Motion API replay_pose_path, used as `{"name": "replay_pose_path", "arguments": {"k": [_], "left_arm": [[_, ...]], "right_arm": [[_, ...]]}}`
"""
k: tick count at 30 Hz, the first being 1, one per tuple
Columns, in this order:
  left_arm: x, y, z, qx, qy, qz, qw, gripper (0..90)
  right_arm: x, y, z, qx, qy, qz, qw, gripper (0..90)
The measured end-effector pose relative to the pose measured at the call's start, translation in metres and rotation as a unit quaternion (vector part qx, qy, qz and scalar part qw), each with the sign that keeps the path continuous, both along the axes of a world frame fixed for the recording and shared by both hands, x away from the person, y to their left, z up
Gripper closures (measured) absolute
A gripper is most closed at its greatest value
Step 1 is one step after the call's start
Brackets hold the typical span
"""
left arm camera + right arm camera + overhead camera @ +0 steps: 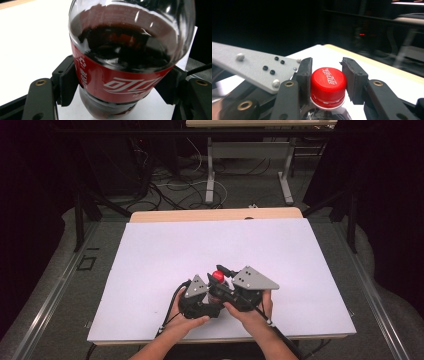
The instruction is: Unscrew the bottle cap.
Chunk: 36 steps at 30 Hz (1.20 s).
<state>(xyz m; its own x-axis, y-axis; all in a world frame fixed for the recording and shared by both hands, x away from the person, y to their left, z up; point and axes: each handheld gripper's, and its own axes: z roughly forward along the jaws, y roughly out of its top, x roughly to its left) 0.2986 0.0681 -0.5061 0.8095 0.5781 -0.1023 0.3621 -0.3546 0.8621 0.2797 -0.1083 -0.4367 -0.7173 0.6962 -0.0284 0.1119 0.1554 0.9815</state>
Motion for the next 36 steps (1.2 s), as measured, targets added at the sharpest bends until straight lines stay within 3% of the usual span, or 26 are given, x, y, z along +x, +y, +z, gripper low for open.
{"name": "replay_pose_path", "arguments": {"k": [3,5,7,10,11,13,15,16,21,23,25,26,28,31,36], "left_arm": [[0.0,0.001,0.001,-0.007,0.001,-0.014,0.9999,29.4],[-0.001,0.001,0.002,-0.009,-0.002,-0.02,0.9998,29.4],[-0.002,0.0,0.002,-0.008,-0.003,-0.024,0.9997,29.4],[-0.001,0.0,0.002,-0.006,-0.004,-0.022,0.9997,29.4],[0.0,0.0,0.001,-0.007,0.0,-0.018,0.9998,29.4],[0.0,0.001,0.001,-0.008,-0.001,-0.01,0.9999,29.4],[0.001,0.002,0.001,-0.004,0.0,-0.007,1.0,29.4],[0.001,0.002,0.001,-0.006,-0.001,-0.005,1.0,29.4],[0.001,0.001,0.001,-0.002,0.001,0.0,1.0,29.4],[0.001,0.0,0.0,0.003,-0.001,0.0,1.0,29.4],[0.001,-0.001,-0.001,0.002,-0.004,0.004,1.0,29.4],[0.001,-0.001,-0.001,0.002,-0.005,0.005,1.0,29.4],[0.001,0.0,-0.001,0.002,-0.002,0.004,1.0,29.4],[0.001,0.0,0.0,0.001,-0.004,0.009,1.0,29.4],[0.001,0.001,0.0,0.001,-0.001,0.01,1.0,29.4]], "right_arm": [[0.015,-0.012,0.003,0.001,0.013,0.089,0.996,61.0],[0.027,-0.02,0.004,-0.001,0.007,0.164,0.9865,61.0],[0.038,-0.026,0.006,0.0,0.011,0.225,0.9742,61.0],[0.051,-0.031,0.006,-0.005,0.015,0.28,0.9599,61.0],[0.054,-0.032,0.006,-0.004,0.02,0.282,0.9592,60.9],[0.054,-0.032,0.005,0.002,0.03,0.263,0.9644,58.6],[0.051,-0.029,0.004,0.011,0.037,0.238,0.9704,45.4],[0.048,-0.028,0.004,0.017,0.04,0.224,0.9736,44.0],[0.028,-0.014,0.004,0.062,0.053,0.116,0.9898,39.3],[0.018,-0.004,0.003,0.058,0.044,0.066,0.9952,39.4],[0.01,0.005,0.003,0.032,0.011,0.021,0.9992,39.8],[0.006,0.008,0.002,0.02,-0.007,-0.001,0.9998,41.5],[0.001,0.013,0.002,0.007,-0.021,-0.034,0.9992,42.6],[0.0,0.016,0.001,0.013,-0.006,-0.055,0.9984,45.1],[0.003,0.017,-0.002,0.002,0.008,-0.067,0.9977,49.2]]}}
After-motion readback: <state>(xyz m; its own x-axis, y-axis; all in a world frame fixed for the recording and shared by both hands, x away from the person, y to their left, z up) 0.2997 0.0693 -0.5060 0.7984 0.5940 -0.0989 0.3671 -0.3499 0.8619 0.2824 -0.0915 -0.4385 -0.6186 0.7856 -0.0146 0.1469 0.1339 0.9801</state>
